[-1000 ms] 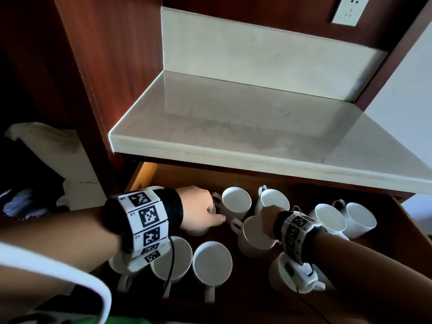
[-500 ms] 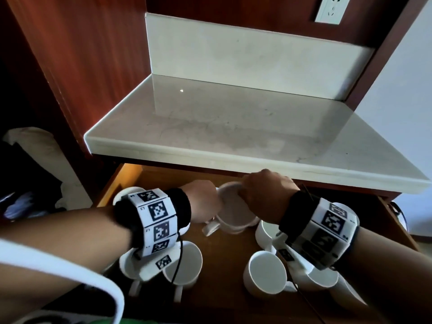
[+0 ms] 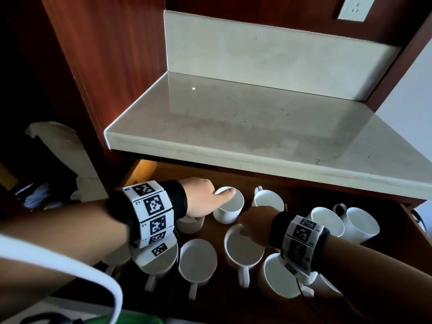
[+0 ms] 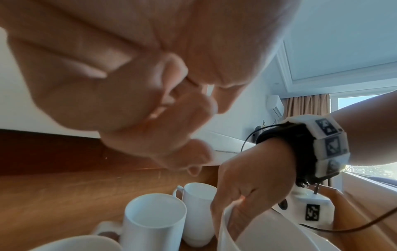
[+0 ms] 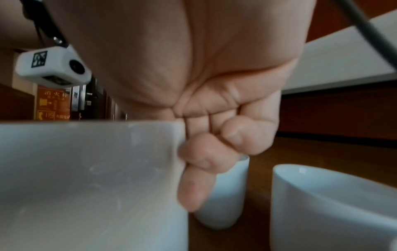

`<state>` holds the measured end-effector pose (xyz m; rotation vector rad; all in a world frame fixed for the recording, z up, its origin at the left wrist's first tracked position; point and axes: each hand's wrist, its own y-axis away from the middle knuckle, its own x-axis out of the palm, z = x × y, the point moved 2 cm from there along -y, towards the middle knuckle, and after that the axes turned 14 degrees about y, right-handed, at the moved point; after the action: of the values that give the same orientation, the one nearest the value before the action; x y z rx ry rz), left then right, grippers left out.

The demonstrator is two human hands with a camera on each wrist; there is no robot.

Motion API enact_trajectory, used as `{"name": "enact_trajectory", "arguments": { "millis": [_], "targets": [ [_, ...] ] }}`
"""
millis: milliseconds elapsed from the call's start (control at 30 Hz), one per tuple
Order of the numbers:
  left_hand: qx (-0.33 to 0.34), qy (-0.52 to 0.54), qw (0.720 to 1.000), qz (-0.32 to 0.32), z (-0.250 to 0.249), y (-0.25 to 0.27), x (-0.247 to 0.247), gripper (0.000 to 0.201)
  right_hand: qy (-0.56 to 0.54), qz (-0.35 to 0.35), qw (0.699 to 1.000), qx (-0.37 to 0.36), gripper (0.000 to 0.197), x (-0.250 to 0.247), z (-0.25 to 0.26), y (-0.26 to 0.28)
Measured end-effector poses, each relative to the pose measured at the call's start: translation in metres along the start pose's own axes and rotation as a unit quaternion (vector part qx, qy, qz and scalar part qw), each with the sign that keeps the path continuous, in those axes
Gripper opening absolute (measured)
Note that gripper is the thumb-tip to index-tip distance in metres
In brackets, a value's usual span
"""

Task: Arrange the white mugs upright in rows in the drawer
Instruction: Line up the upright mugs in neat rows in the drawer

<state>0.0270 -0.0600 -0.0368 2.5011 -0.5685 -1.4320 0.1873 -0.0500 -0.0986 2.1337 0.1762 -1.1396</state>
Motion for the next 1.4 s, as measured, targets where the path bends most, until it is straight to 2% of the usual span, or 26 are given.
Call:
{"name": "enact_trajectory", "arguments": {
  "millis": [100,367,567,700,767,867,967,1067,1167,1267,1400],
  "targets": [
    [-0.005,0.007,1.000,0.007,0.008,0.000,0.002,0.068,0.011,0.035,0.999,-0.021,0.035,0.007,0.012,-0.010],
    [0.006,0.007,0.999,0.034,0.021,-0.004,0.002,0.068,0.000,0.062,0.998,-0.030,0.037,0.011,0.027,-0.015],
    [0.025,-0.009,0.998,0.053,0.013,-0.010,0.010,0.066,-0.017,0.054,0.998,-0.030,0.039,0.014,0.023,-0.012],
    [0.032,-0.020,0.998,0.059,0.006,-0.016,0.017,0.071,-0.087,0.006,0.996,-0.025,0.043,0.015,-0.007,0.001],
    [0.035,-0.025,0.997,0.062,0.003,-0.020,0.020,0.077,-0.063,0.034,0.997,-0.024,0.039,0.025,-0.026,0.015],
    [0.040,-0.043,0.996,0.060,-0.004,-0.024,0.027,0.078,0.036,0.119,0.990,-0.069,0.044,0.044,-0.028,0.030],
    [0.039,-0.060,0.995,0.065,-0.018,-0.025,0.034,0.078,0.097,0.134,0.983,-0.084,0.037,0.054,-0.017,0.023],
    [0.044,-0.078,0.993,0.070,-0.034,-0.026,0.041,0.069,0.119,0.117,0.982,-0.088,0.027,0.053,-0.009,0.021],
    [0.047,-0.087,0.993,0.068,-0.044,-0.028,0.046,0.066,0.098,0.072,0.990,-0.077,0.026,0.050,-0.015,0.030],
    [0.034,-0.074,0.994,0.071,-0.053,-0.026,0.049,0.069,-0.004,-0.012,1.000,-0.007,0.025,0.046,-0.043,0.043],
    [0.005,-0.042,0.992,0.115,-0.069,-0.023,0.058,0.073,-0.113,-0.049,0.990,0.063,0.031,0.040,-0.080,0.066]
  ]
}}
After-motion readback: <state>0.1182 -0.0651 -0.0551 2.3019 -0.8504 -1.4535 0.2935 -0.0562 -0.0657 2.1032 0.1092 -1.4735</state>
